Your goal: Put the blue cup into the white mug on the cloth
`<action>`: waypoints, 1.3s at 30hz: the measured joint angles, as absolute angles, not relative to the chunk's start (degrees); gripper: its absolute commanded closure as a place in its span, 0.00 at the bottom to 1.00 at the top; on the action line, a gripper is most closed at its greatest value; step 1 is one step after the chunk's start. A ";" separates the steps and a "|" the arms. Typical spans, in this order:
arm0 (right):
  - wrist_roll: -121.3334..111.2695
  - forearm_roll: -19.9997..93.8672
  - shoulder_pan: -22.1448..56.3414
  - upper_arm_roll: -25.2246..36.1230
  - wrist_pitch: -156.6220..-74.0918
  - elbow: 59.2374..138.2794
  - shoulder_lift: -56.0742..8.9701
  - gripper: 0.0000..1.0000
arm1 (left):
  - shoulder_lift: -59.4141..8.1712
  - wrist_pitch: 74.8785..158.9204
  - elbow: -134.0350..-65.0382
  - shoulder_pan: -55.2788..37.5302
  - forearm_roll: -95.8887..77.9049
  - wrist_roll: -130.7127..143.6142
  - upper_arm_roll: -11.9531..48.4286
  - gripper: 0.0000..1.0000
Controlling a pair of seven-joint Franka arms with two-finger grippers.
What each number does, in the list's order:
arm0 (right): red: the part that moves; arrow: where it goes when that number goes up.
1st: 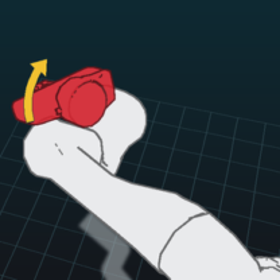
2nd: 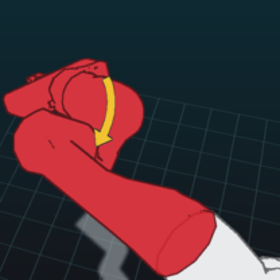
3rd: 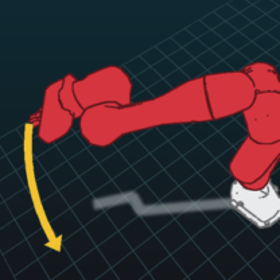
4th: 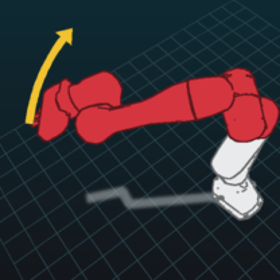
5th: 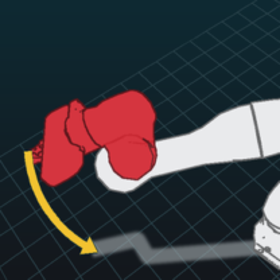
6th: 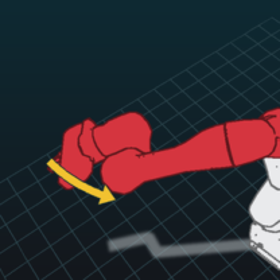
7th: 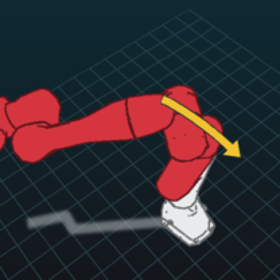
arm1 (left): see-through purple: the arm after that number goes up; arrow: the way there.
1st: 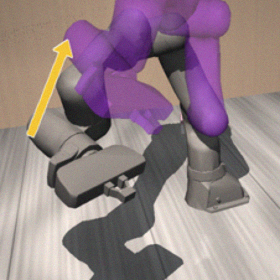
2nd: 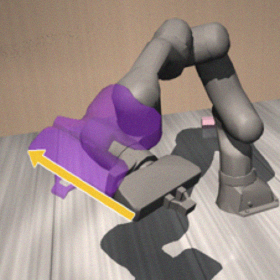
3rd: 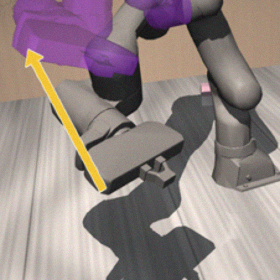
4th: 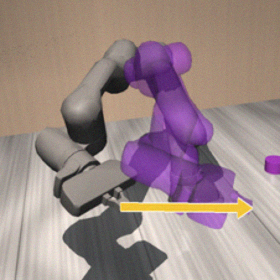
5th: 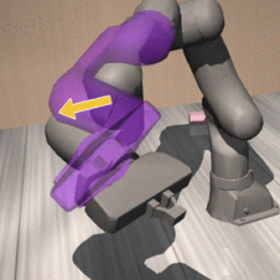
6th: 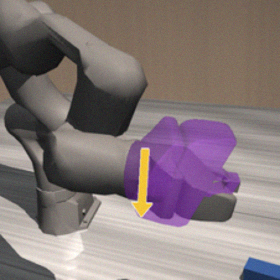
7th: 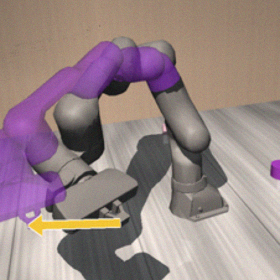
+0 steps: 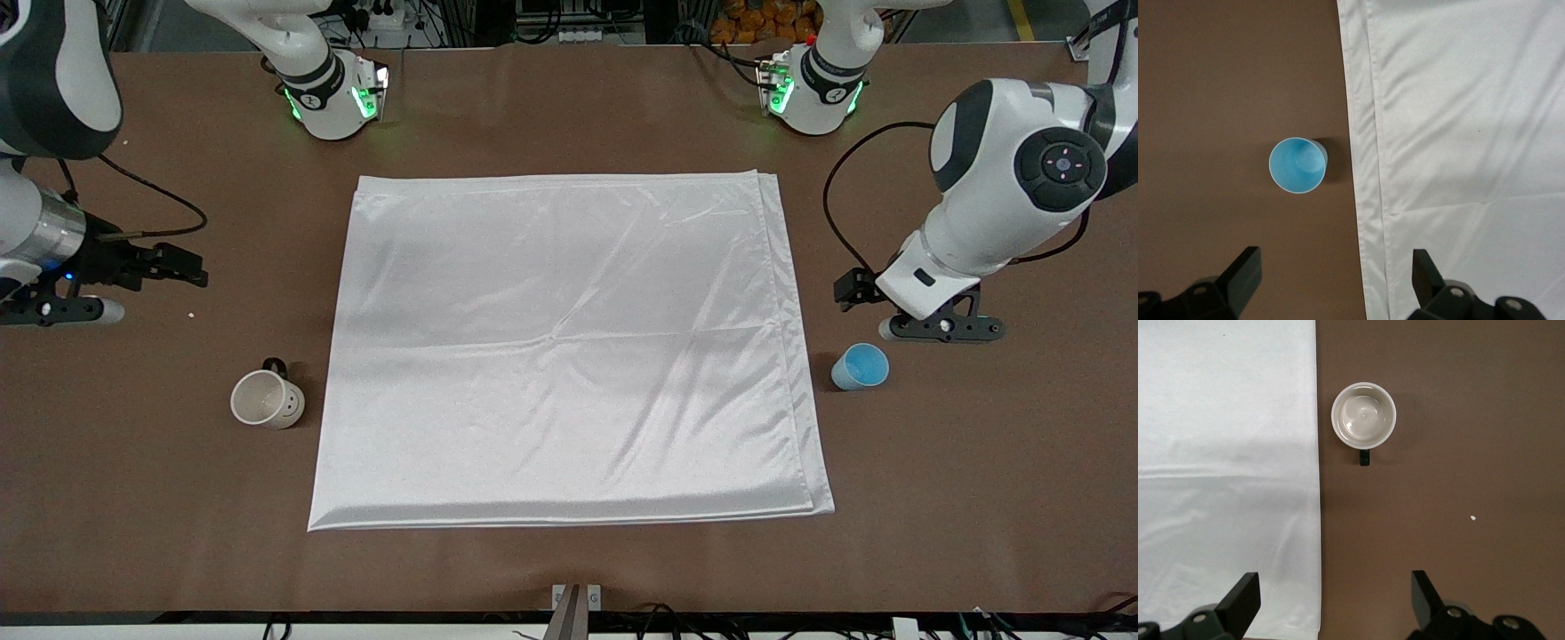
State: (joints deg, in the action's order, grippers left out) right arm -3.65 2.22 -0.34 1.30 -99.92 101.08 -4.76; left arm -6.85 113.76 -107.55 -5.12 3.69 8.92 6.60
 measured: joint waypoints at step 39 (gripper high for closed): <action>-3.77 2.22 0.51 2.03 -130.54 111.91 -22.01 0.01 | -19.71 136.98 -113.79 -1.86 8.25 8.36 6.52 0.00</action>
State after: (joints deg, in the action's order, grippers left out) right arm -3.77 2.22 0.51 2.03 -130.54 111.91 -22.01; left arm -19.71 136.98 -113.79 -1.86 8.25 8.36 6.52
